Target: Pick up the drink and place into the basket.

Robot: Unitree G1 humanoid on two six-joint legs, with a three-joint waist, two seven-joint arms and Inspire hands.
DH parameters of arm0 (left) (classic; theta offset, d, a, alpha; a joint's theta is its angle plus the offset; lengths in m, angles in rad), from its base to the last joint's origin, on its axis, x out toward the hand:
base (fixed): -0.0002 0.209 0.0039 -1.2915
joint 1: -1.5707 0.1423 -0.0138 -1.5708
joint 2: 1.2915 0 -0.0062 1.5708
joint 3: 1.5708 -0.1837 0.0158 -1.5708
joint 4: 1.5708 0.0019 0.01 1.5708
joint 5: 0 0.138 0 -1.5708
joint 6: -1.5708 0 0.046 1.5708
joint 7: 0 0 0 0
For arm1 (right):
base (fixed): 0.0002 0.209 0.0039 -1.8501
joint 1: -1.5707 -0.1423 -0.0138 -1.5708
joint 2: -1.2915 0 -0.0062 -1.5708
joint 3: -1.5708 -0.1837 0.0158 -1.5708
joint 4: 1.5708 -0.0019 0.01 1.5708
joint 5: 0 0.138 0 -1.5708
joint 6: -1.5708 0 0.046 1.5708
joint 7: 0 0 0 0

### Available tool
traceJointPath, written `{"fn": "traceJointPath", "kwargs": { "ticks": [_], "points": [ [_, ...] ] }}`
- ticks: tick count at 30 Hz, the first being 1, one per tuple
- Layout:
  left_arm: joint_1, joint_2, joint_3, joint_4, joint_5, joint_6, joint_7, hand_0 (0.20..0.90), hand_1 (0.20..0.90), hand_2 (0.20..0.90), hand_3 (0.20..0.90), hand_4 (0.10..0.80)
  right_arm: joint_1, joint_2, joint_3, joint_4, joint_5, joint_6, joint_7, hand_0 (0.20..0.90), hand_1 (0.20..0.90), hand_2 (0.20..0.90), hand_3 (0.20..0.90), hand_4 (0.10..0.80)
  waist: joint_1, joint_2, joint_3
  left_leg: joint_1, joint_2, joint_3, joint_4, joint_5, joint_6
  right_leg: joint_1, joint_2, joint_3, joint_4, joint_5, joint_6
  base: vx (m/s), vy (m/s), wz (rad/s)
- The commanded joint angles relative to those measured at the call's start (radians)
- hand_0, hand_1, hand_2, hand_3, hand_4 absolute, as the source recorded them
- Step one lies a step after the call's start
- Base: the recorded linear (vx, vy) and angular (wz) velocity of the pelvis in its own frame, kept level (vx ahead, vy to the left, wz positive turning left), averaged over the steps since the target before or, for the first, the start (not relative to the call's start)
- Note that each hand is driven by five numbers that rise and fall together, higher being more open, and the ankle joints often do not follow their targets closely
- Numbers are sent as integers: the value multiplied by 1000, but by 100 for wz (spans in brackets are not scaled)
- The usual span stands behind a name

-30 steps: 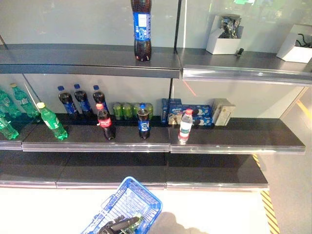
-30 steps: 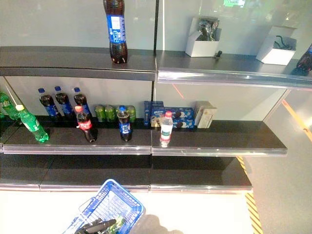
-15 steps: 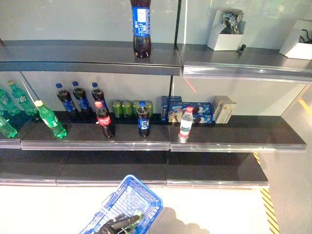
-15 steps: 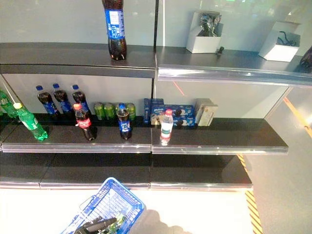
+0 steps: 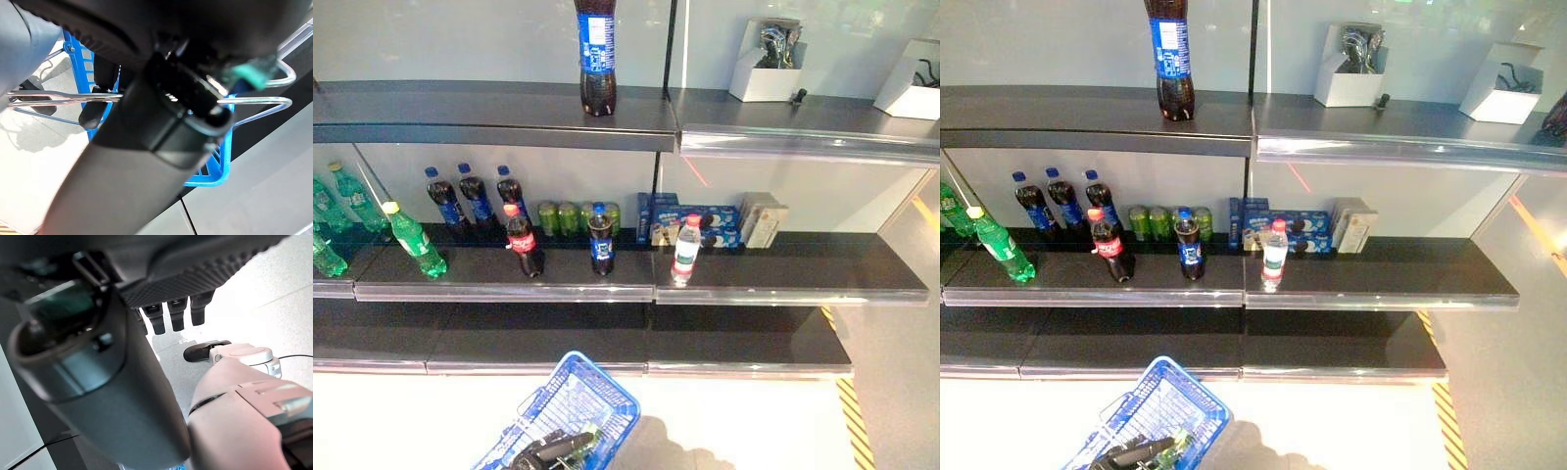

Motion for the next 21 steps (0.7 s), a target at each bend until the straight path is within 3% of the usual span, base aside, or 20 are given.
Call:
{"fn": "traceJointPath", "kwargs": {
  "ticks": [1,5,7,9,10,13,14,16,17,21],
  "points": [
    [-22,40,-40,19,17,-27,-19,300,300,300,200,100,-52,-13,45,75,-28,4,20,900,900,900,900,800,17,37,48,-10,-31,0,0,-35,-15,8,30,-34,36,-39,28,-57,-115,5],
    [-39,3,-67,-26,-58,-40,-27,300,300,300,200,100,-85,-49,48,55,-51,31,3,900,900,900,900,800,31,68,100,-87,-13,-13,55,16,-51,-42,11,-62,82,-48,5,-163,-27,13],
    [-46,-10,-78,-63,-49,-35,-35,300,300,300,200,100,-91,-57,40,52,-32,31,-17,900,900,900,900,800,47,81,129,-145,12,10,87,64,-70,-47,-1,-99,102,-52,1,-185,-10,37],
    [-52,-12,-76,-79,-21,-26,-37,300,300,300,200,100,-91,-57,29,55,-12,27,-28,900,900,900,900,800,50,85,139,-153,48,81,57,90,-80,-42,-9,-138,112,-59,5,-100,-30,73],
    [-59,-7,-75,-82,5,-22,-32,300,300,300,200,100,-84,-58,17,60,18,16,-36,900,900,900,900,800,39,86,142,-148,98,201,12,132,-108,-16,-14,-185,113,-78,16,-59,-7,117],
    [-64,2,-61,-69,28,-11,-14,300,300,300,200,100,-77,-65,4,68,24,0,-38,900,900,900,900,800,30,77,132,-151,138,300,12,164,-124,13,-25,-249,109,-93,17,-27,38,109],
    [-65,9,-51,-45,27,-16,-13,300,300,300,200,100,-75,-70,-2,75,10,-5,-29,900,900,900,900,800,28,67,117,-131,138,341,18,146,-112,22,-36,-277,106,-94,17,22,133,112],
    [-73,17,-38,-21,13,-18,-19,300,300,300,200,100,-73,-71,-6,77,-10,-11,-24,900,900,900,900,800,26,51,103,-113,123,363,47,101,-89,28,-52,-300,107,-91,19,94,169,81],
    [-77,22,-29,-6,15,-21,-28,300,300,300,200,100,-70,-70,-5,78,-20,-13,-23,900,900,900,900,800,33,49,90,-97,100,338,33,88,-81,28,-55,-298,124,-96,22,176,211,50],
    [-72,30,-20,18,29,-32,-36,300,300,300,200,100,-57,-61,-12,75,-18,-25,-10,900,900,900,900,800,57,30,79,-100,63,283,36,72,-66,51,-68,-286,134,-92,36,200,208,45]
  ]
}}
